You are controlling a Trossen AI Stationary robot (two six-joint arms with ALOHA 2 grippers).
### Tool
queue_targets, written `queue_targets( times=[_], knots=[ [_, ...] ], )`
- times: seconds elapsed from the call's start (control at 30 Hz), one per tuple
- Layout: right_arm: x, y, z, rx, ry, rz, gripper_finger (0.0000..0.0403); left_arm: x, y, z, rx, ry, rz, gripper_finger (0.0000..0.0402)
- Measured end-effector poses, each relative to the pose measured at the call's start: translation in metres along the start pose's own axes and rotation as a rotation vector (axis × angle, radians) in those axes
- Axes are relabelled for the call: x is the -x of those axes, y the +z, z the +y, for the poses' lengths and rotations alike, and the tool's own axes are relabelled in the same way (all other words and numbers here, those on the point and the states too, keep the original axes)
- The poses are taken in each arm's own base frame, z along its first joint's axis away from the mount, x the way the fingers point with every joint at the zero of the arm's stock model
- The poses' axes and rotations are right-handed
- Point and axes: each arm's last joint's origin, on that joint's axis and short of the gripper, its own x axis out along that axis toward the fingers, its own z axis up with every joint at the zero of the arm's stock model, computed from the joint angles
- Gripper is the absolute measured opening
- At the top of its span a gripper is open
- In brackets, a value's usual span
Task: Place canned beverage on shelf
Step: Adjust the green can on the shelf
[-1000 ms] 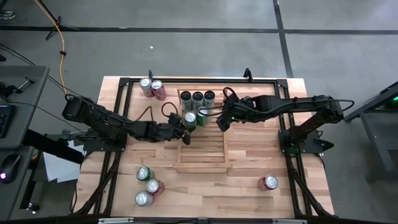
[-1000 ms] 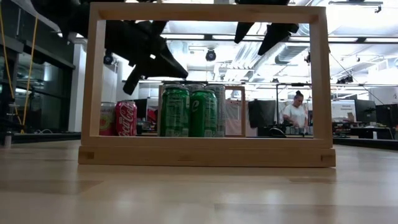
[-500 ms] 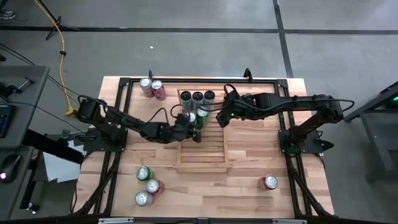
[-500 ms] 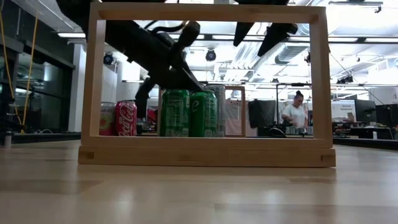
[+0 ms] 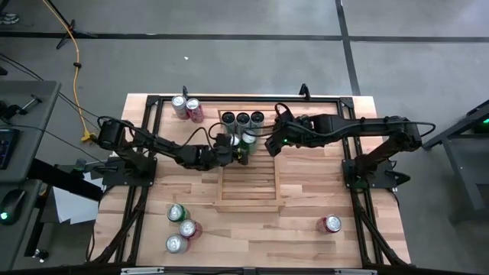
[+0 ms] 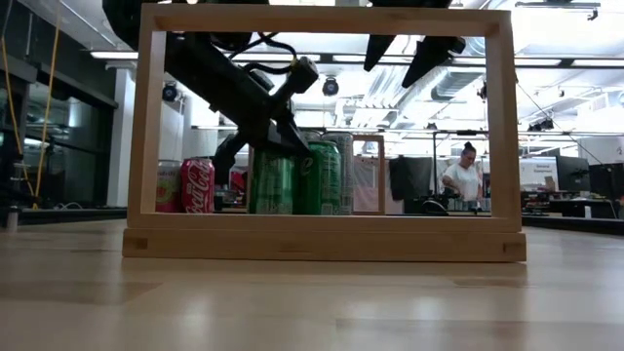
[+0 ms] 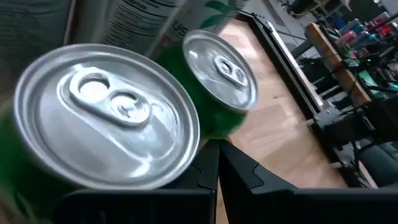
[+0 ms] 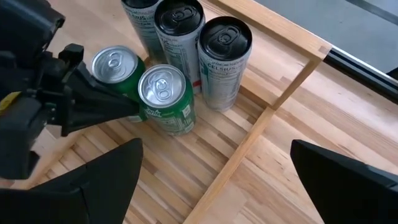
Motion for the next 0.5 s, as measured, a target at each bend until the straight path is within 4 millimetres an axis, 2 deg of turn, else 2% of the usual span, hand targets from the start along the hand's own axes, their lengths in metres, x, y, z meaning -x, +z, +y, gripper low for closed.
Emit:
queue_targets(
  times=[0.3, 0.5],
  knots=[
    [0.0000, 0.0004, 0.0005, -0.003, 0.006, -0.002, 0.0394, -0.0017, 0.0004, 0.0062, -0.026, 0.051, 0.010, 0.0000],
    [0.0000, 0.0004, 0.0005, -0.003, 0.006, -0.002, 0.0394, 0.0025, -0.0054, 0.0008, -0.026, 0.011, 0.034, 0.0000]
  ],
)
